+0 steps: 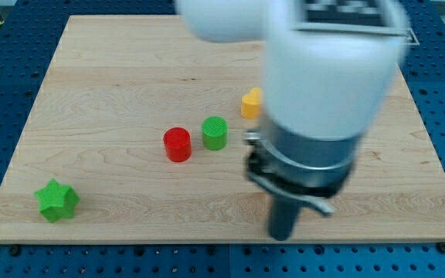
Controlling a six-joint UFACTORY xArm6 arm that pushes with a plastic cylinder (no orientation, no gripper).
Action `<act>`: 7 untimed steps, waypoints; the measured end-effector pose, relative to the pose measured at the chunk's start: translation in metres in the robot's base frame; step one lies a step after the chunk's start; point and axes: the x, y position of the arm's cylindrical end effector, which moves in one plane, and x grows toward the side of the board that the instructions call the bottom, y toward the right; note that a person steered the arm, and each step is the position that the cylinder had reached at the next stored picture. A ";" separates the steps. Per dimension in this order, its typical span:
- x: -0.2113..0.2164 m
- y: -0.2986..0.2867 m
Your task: Point your arm to the red star
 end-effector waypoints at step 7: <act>-0.058 0.074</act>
